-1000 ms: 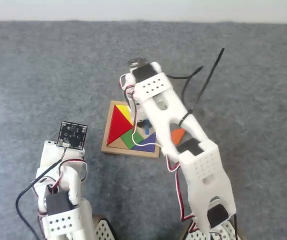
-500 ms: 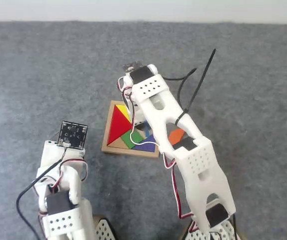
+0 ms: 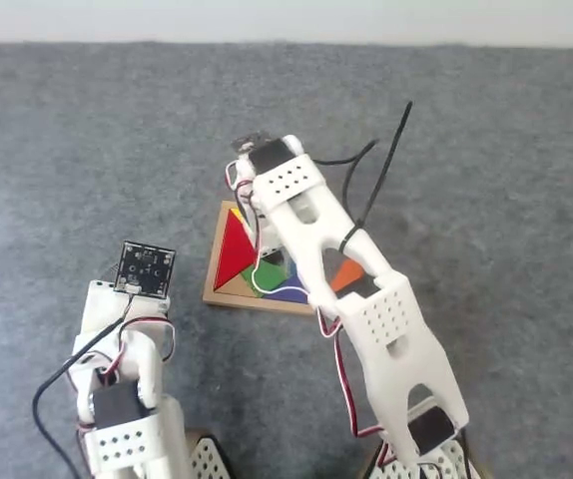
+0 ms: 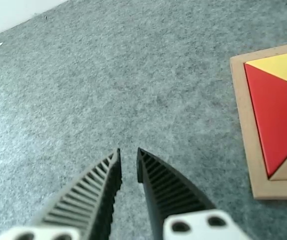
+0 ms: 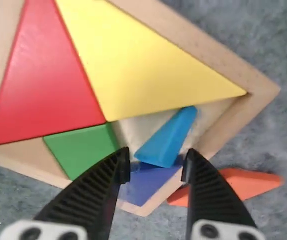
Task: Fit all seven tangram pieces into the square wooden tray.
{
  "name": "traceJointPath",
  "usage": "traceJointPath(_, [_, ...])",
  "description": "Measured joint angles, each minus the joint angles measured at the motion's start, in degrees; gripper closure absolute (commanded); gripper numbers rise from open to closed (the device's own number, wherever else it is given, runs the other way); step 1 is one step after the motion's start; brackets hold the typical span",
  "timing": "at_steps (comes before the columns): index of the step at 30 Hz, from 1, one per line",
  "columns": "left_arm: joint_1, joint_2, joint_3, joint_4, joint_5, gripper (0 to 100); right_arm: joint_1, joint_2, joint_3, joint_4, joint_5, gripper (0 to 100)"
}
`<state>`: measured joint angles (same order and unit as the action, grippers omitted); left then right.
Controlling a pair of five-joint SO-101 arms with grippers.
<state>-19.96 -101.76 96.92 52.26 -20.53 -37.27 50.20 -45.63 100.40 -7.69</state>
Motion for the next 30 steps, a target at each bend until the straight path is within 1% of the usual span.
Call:
traceJointPath(9, [0.00,0.00,0.00,0.00,0.00,94,-4.13,-0.18,0.00,0.00,0.00,82.1])
traceJointPath(20, [0.00,0.00,0.00,0.00,0.00,94,-4.92,-1.49,-0.62,0.00,0.00,82.4])
traceJointPath(22, [0.00,0.00,0.00,0.00,0.00,94,-3.60,-3.34,-1.85,0.18,0.00,87.1])
traceJointPath(25, [0.00,0.00,0.00,0.00,0.00,94,0.44,-6.68,-2.37,0.18,0.00,99.8])
traceJointPath(28, [0.00,0.00,0.00,0.00,0.00,94,5.36,-10.46,-2.11,0.18,0.00,95.0])
traceJointPath(30, [0.00,0.00,0.00,0.00,0.00,94,8.44,-13.89,-0.18,0.18,0.00,95.2])
